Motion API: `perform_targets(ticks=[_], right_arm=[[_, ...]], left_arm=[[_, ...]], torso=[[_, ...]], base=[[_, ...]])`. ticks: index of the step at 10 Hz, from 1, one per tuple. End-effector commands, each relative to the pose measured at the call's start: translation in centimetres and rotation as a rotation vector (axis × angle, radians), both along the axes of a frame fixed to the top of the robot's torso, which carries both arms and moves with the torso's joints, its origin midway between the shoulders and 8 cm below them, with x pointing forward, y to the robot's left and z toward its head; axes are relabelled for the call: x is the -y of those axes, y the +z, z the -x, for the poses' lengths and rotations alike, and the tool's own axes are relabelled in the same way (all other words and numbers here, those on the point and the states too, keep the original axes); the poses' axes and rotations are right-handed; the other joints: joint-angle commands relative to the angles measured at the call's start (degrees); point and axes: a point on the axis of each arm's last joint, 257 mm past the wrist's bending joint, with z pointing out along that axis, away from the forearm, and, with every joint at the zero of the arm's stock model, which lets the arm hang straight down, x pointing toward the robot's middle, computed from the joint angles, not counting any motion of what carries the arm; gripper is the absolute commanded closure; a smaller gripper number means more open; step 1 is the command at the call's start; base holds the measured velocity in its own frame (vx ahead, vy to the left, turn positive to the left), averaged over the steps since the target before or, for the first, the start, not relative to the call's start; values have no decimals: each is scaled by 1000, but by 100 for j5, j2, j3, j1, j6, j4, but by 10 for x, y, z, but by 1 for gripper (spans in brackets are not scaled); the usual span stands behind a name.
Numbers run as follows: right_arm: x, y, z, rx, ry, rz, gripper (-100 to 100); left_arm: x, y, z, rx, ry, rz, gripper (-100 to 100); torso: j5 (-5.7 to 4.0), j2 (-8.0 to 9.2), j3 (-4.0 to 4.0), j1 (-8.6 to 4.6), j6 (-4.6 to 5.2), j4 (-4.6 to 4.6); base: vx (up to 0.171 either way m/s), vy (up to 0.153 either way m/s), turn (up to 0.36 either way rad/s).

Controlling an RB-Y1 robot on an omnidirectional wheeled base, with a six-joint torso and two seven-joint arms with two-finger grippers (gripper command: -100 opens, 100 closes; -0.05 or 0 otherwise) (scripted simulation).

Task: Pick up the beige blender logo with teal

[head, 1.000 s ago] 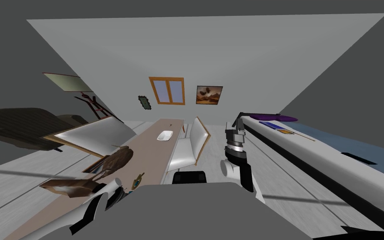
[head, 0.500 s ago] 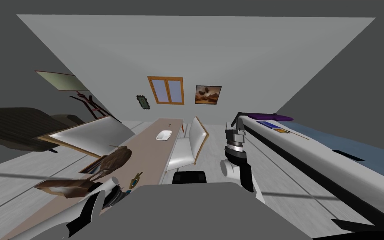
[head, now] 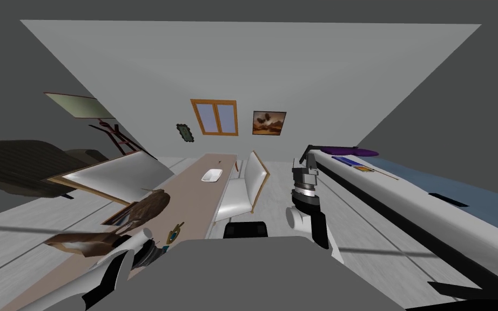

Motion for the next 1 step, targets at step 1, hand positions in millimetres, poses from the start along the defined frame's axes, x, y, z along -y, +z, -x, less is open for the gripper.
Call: perform_targets(ticks=[1], right_arm=[[0, 0, 0, 0, 0, 0, 0]], left_arm=[[0, 0, 0, 0, 0, 0, 0]], torso=[[0, 0, 0, 0, 0, 0]], base=[[0, 0, 0]])
